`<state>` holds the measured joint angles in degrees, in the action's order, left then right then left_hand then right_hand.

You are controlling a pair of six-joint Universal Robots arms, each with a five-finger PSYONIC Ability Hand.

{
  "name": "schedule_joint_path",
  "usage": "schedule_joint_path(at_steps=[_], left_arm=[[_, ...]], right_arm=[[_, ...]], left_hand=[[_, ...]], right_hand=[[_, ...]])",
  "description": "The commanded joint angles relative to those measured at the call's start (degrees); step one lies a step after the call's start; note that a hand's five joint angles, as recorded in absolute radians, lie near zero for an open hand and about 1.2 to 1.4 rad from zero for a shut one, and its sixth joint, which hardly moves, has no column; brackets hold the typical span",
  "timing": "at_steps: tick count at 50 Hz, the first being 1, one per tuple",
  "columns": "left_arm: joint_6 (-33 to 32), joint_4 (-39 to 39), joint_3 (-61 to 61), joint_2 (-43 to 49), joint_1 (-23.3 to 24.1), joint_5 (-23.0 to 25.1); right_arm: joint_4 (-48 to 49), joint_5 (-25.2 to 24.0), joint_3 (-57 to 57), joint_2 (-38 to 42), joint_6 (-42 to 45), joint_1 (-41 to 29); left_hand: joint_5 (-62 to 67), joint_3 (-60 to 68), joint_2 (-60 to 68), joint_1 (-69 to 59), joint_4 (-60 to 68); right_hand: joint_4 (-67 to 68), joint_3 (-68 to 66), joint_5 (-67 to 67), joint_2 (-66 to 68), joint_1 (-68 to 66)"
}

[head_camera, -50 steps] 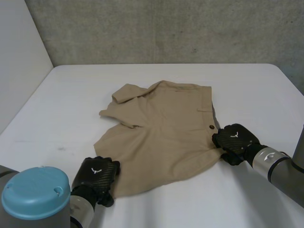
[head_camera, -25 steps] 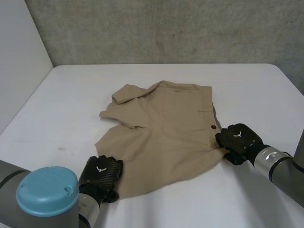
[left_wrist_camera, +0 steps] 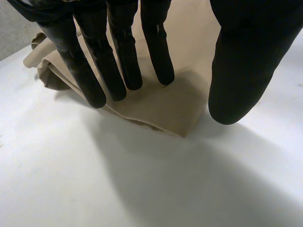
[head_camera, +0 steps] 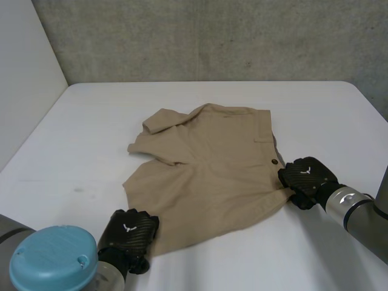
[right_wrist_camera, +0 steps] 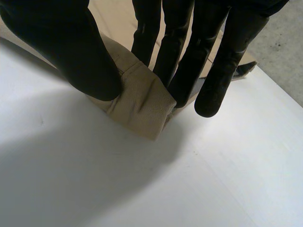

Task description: Fold the shorts.

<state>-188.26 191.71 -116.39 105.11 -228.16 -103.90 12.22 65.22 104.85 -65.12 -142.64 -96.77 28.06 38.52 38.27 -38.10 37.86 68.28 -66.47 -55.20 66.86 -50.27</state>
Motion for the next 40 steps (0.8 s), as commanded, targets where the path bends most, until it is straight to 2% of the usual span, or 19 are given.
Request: schedule_joint_path(at_steps=[1, 17, 20, 24, 25, 27, 32, 36, 40], left_arm=[[0.0, 0.3, -0.1, 0.2, -0.1, 0.1], [0.0, 4.0, 1.4, 4.3, -0.5, 0.0], [-0.1, 4.2, 1.6, 4.4, -0.5, 0.0], [-0.1, 5.1, 2.0, 4.1, -0.7, -0.2], [-0.1, 5.8, 2.0, 4.0, -0.9, -0.5], [-0.1, 6.6, 2.1, 3.6, -1.1, -1.1], [-0.3, 8.2, 2.9, 2.1, -1.7, -2.4], [-2.5, 8.3, 3.8, 1.0, -2.6, -2.4], [-7.0, 7.9, 4.5, -2.2, -3.9, -2.6]], right_arm=[[0.0, 0.0, 0.1, 0.0, 0.0, -0.1], [-0.1, 0.0, 0.6, 0.0, 0.0, -0.1], [-0.1, 0.0, 0.6, 0.0, 0.0, -0.1], [-0.1, 0.0, 0.6, 0.0, 0.0, -0.2], [-0.1, 0.0, 0.6, 0.0, 0.0, -0.1], [0.0, 0.0, 0.6, 0.0, 0.1, -0.1], [0.0, 0.2, 0.6, -0.1, 0.0, -0.1], [-0.2, 0.3, 0.7, -0.5, 0.0, -0.2], [-2.1, 1.6, 1.3, -5.0, 0.1, -0.4]], left_hand=[[4.8, 4.3, 4.6, -4.7, 5.0], [8.6, 8.2, 8.4, -8.6, 8.9], [14.2, 13.7, 14.0, -14.2, 14.4], [29.1, 28.7, 28.9, -29.1, 29.3], [36.7, 36.2, 36.5, -36.6, 36.9], [41.9, 41.5, 41.7, -41.9, 42.1], [41.9, 41.5, 41.7, -41.9, 42.1], [41.9, 41.5, 41.7, -41.9, 42.1], [41.9, 41.5, 41.7, -41.9, 42.1]], right_hand=[[11.7, -13.5, -14.8, 13.1, -29.7], [11.7, -13.5, -14.8, 13.1, -29.7], [11.7, -13.5, -14.8, 13.1, -29.7], [11.7, -13.5, -14.8, 13.1, -29.7], [11.7, -13.5, -14.8, 13.1, -29.7], [11.7, -13.5, -14.8, 13.1, -29.7], [11.7, -13.5, -14.8, 13.1, -29.7], [11.7, -13.5, -14.8, 13.1, -29.7], [11.7, -13.5, -14.8, 13.1, -29.7]])
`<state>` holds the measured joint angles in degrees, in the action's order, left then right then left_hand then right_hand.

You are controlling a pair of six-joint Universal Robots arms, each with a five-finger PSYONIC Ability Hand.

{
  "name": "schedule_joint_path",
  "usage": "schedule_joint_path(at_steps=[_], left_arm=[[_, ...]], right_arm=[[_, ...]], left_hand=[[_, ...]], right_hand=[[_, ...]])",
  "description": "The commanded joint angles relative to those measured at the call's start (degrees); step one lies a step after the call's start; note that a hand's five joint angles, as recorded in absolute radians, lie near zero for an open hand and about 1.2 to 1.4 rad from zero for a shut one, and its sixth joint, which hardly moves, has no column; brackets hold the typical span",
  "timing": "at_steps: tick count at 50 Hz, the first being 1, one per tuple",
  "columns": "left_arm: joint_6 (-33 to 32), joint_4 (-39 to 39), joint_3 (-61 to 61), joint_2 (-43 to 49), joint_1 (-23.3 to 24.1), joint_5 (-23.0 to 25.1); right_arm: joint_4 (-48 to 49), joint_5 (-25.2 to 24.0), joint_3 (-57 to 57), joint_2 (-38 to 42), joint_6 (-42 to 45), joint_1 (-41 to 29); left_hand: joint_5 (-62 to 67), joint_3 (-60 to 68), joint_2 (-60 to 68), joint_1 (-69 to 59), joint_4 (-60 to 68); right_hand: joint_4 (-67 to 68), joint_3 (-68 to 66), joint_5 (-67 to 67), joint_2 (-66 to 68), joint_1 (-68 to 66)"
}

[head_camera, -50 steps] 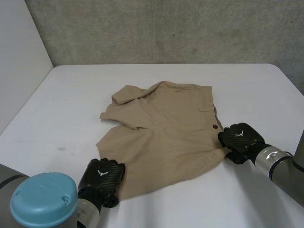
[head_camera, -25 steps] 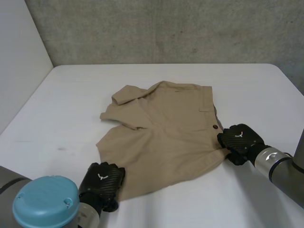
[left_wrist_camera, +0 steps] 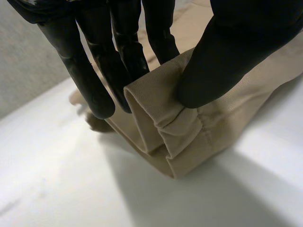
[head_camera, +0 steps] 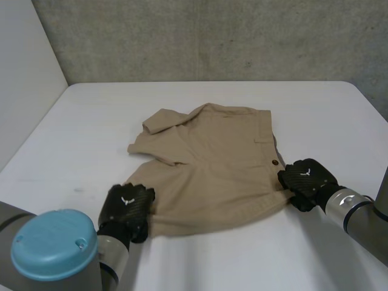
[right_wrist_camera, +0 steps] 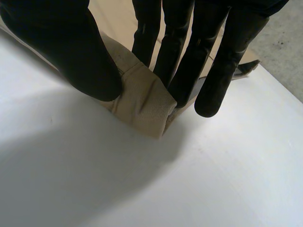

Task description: Fold the shorts.

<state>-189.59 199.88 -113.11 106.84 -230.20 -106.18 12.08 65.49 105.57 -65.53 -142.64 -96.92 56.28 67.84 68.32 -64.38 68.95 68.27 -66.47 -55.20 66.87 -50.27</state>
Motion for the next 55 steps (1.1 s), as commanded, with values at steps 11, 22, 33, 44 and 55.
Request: schedule_joint_path(at_steps=[11, 22, 33, 44, 55], left_arm=[[-13.8, -12.1, 3.7, -25.6, -4.6, 0.7], [-11.0, -27.9, 8.5, -41.9, -2.0, 3.3], [-7.5, -28.9, 3.0, -38.1, -1.9, 4.3], [-7.8, -20.1, 5.9, -26.9, -4.7, 4.1], [-7.9, -18.1, 9.0, -24.7, -5.1, 4.2]], right_arm=[[-17.7, 8.3, -2.6, -25.3, 0.3, 0.2], [-33.2, 7.0, -5.9, -37.7, 0.7, 0.3], [-32.9, 2.2, -2.3, -37.2, -3.3, -0.4], [-10.7, -1.4, 9.5, -25.4, -28.1, -4.8], [-2.1, -1.2, 15.4, -18.1, -26.1, -17.6]], left_hand=[[13.7, 12.2, 11.7, -15.6, 11.0], [13.7, 12.2, 11.7, -15.6, 11.0], [13.7, 12.2, 11.7, -15.6, 11.0], [13.7, 12.2, 11.7, -15.6, 11.0], [13.7, 12.2, 11.7, -15.6, 11.0]], right_hand=[[11.7, -13.5, -14.8, 13.1, -29.7], [11.7, -13.5, -14.8, 13.1, -29.7], [-14.8, 13.0, 11.7, -13.4, -3.2], [-38.2, 36.4, 35.1, -36.8, 20.2], [-36.2, 34.4, 33.1, -34.7, 18.2]])
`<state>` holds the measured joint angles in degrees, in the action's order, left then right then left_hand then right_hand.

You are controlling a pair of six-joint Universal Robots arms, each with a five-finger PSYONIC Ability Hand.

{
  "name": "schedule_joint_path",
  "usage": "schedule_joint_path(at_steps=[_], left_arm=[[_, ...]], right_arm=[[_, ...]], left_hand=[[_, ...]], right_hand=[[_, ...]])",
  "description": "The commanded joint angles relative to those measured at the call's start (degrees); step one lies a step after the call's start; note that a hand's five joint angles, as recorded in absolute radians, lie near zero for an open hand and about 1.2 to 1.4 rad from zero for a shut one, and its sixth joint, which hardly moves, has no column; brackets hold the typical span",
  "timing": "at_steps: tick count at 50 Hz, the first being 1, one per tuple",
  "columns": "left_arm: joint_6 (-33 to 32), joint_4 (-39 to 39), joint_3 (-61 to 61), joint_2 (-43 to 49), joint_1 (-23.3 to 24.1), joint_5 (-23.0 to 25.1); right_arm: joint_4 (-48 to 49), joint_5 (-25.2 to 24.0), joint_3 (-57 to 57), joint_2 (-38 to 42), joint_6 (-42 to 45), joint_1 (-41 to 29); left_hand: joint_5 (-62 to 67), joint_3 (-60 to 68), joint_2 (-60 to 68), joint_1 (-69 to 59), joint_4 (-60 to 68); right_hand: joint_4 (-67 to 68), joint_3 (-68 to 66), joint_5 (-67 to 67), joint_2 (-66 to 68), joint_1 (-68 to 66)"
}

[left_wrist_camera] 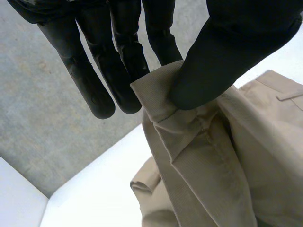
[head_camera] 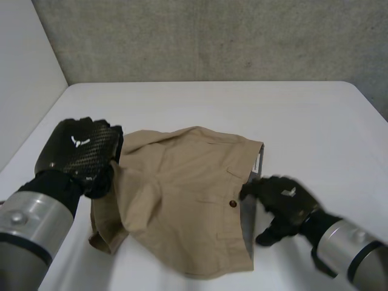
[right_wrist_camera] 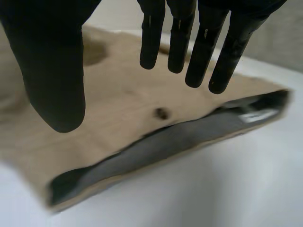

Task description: Fold the shorts.

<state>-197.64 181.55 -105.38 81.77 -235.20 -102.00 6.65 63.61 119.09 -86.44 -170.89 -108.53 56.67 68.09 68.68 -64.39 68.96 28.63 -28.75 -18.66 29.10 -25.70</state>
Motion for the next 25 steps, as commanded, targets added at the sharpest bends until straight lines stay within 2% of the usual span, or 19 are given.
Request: schedule_joint_path(at_steps=[1, 9, 19, 25], left_arm=[[0.2, 0.2, 1.4, 0.5, -0.1, 0.0], [0.5, 0.3, 2.3, 0.9, -0.5, 0.1], [0.6, 0.4, 3.2, 1.0, -1.3, 0.1], [0.6, 0.4, 3.4, 1.2, -1.3, 0.1]], right_arm=[[4.7, 1.2, 2.0, 3.8, 2.2, -6.7], [9.1, 7.2, 1.7, 10.0, 4.3, -10.7], [10.1, 8.1, 1.9, 10.9, 6.3, -11.1], [11.9, 8.2, 2.4, 10.9, 6.4, -11.1]], left_hand=[[13.3, 11.9, 11.3, -15.6, 11.0], [13.3, 11.9, 11.3, -15.6, 11.0], [13.3, 11.9, 11.3, -15.6, 11.0], [13.3, 11.9, 11.3, -15.6, 11.0]], right_hand=[[5.3, -5.2, -5.3, 4.9, -8.3], [9.7, -9.6, -9.7, 9.2, -12.6], [17.3, -17.1, -17.2, 16.8, -20.2], [32.4, -32.3, -32.4, 31.9, -35.3]])
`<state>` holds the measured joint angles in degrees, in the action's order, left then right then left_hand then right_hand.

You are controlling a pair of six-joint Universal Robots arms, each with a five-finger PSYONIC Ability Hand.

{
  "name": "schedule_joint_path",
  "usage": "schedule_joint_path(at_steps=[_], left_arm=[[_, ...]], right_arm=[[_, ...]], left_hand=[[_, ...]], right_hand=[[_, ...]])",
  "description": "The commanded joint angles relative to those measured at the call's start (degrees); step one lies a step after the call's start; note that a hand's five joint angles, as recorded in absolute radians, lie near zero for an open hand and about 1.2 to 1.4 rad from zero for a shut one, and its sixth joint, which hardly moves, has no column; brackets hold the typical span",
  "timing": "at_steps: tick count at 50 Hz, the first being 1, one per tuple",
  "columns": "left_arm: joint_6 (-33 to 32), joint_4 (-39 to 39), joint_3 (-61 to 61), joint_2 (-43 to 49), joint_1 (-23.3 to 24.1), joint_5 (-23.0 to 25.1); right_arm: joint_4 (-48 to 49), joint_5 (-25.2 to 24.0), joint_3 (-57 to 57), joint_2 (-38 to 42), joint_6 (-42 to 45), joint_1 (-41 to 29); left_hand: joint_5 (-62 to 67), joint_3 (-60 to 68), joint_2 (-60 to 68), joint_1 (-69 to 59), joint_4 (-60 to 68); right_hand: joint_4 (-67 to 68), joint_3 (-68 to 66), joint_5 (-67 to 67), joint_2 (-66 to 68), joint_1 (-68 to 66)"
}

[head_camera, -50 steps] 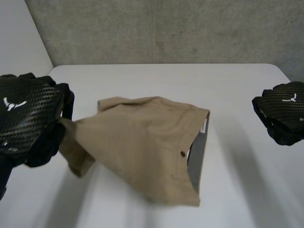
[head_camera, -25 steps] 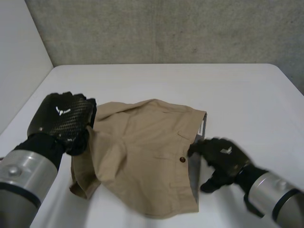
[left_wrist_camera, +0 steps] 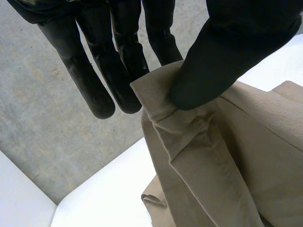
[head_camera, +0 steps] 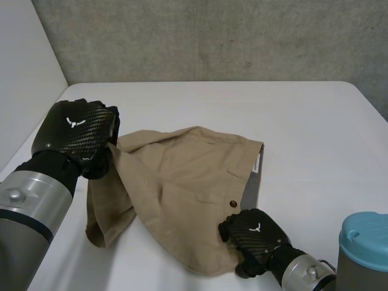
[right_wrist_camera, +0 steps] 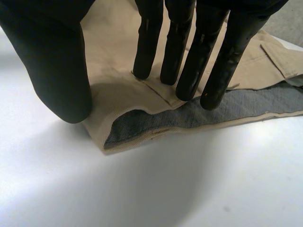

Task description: Fold the shorts.

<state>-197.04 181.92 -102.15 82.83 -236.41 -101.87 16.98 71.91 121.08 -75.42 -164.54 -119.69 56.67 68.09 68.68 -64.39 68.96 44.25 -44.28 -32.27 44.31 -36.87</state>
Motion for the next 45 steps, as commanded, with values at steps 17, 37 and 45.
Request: schedule_joint_path(at_steps=[17, 37, 45], left_arm=[[-0.1, -0.2, -0.6, -0.2, -1.2, 0.1], [-0.1, -0.7, -5.3, 10.9, -1.1, 0.4], [-0.6, 0.5, 2.0, 18.2, -1.3, 0.4]], right_arm=[[-2.1, 0.3, -3.6, -11.1, 1.5, 2.1], [-24.4, 6.0, -14.6, -14.6, 20.0, 11.5], [-23.8, 7.0, -21.8, -3.5, 19.4, 11.1]], left_hand=[[13.3, 11.9, 11.3, -15.6, 11.0], [13.3, 11.9, 11.3, -15.6, 11.0], [13.3, 11.9, 11.3, -15.6, 11.0]], right_hand=[[35.8, -35.7, -37.7, 35.7, -43.1], [35.8, -35.7, -37.7, 35.7, -43.1], [35.8, -35.7, -37.7, 35.7, -43.1]])
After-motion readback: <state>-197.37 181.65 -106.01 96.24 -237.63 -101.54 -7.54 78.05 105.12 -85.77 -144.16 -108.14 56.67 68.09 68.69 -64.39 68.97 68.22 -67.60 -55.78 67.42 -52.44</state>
